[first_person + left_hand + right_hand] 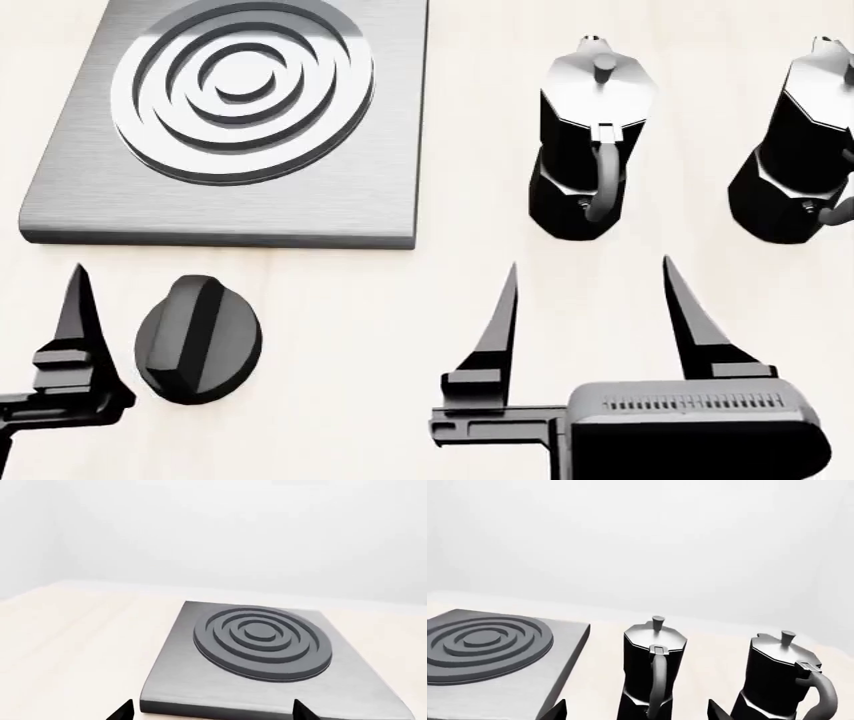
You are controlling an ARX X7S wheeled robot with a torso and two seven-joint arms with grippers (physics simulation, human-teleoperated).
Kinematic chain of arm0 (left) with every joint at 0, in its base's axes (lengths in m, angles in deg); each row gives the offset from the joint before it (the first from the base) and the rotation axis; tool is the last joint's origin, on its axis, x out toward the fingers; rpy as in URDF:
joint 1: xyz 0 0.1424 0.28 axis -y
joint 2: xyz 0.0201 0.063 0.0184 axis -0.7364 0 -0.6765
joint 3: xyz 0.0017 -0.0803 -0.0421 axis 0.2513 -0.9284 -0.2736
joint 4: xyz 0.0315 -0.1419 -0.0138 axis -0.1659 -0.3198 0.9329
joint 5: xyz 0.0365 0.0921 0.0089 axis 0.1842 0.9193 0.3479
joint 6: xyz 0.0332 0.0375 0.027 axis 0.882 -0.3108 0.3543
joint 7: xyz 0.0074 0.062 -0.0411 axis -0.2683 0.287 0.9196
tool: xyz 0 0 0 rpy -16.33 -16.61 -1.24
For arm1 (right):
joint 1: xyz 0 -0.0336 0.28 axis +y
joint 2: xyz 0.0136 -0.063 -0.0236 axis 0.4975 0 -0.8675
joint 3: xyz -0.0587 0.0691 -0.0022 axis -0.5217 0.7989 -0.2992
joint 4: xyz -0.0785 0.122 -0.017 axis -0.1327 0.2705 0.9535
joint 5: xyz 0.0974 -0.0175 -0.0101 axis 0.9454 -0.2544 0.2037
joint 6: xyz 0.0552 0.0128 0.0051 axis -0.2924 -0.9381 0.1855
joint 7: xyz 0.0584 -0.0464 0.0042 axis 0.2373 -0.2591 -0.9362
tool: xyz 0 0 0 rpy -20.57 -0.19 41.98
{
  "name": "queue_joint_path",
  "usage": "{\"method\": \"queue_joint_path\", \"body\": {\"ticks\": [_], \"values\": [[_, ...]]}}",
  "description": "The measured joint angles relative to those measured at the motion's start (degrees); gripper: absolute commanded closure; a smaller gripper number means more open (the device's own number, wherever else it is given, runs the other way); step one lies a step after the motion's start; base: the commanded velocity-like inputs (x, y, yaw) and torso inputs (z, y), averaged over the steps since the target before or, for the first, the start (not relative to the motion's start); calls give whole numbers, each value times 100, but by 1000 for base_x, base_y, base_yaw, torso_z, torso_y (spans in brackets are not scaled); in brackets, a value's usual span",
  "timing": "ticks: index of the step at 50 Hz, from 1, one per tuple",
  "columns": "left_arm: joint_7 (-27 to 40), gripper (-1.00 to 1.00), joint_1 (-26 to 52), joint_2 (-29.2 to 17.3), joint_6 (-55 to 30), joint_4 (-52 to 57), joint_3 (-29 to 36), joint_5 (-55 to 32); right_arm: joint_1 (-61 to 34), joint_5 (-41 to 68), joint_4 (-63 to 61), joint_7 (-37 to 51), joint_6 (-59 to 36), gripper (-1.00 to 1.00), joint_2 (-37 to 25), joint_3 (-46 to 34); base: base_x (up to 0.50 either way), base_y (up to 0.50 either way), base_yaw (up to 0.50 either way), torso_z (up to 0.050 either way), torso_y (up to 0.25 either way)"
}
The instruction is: Turn off the stove.
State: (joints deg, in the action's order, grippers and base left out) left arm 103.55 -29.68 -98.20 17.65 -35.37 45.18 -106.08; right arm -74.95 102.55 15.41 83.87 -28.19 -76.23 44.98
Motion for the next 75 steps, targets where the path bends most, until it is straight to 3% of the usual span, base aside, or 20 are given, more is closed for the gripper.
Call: {"method": "queue_joint_path", "body": {"ticks": [75], "values": [[291,-100,391,-202,-382,815,-230,-600,-479,82,-564,112,-458,-100,-167,-8,0,0,0,0,0]]}}
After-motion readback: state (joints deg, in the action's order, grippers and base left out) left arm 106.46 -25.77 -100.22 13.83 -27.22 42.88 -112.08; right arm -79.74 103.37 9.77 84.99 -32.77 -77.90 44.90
